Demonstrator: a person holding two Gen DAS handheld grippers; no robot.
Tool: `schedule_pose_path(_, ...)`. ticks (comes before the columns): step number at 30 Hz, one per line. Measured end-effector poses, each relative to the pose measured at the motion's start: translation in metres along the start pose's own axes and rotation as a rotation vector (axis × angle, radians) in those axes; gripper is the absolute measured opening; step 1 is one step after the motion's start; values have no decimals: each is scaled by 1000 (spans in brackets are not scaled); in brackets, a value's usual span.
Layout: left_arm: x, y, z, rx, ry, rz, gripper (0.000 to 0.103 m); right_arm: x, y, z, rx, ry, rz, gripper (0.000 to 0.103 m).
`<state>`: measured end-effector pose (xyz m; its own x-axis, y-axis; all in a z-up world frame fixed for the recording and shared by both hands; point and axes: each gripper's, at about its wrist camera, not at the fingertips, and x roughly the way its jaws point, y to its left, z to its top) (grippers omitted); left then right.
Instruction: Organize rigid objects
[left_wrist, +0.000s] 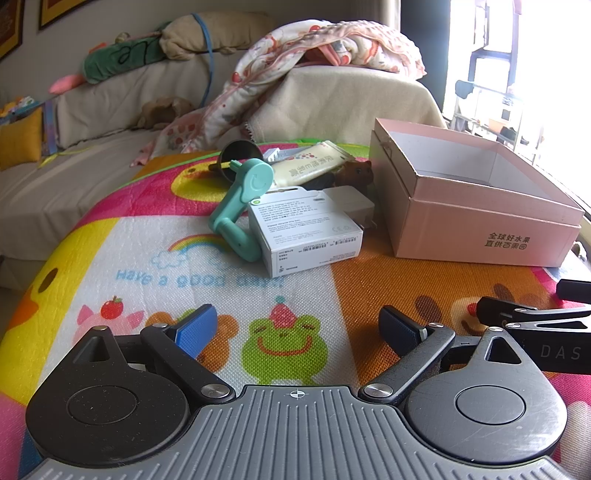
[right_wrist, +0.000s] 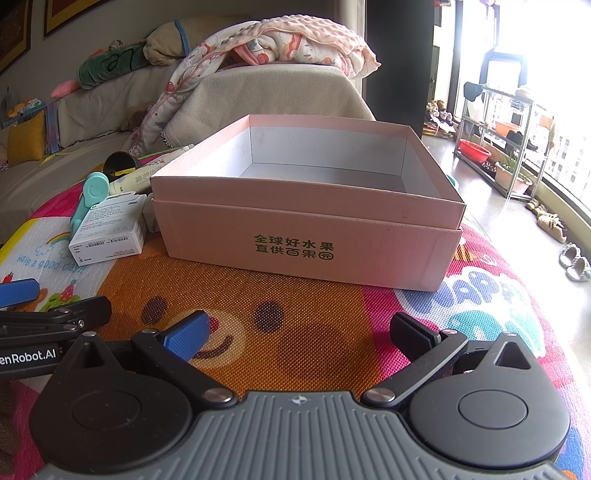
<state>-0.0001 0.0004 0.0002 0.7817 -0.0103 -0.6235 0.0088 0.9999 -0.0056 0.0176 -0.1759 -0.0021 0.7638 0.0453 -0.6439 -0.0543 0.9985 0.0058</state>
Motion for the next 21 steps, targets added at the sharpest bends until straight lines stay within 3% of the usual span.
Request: schedule_pose_path(21, 0, 0, 0, 1, 0, 1, 98, 0, 1, 0, -1, 0, 0, 103)
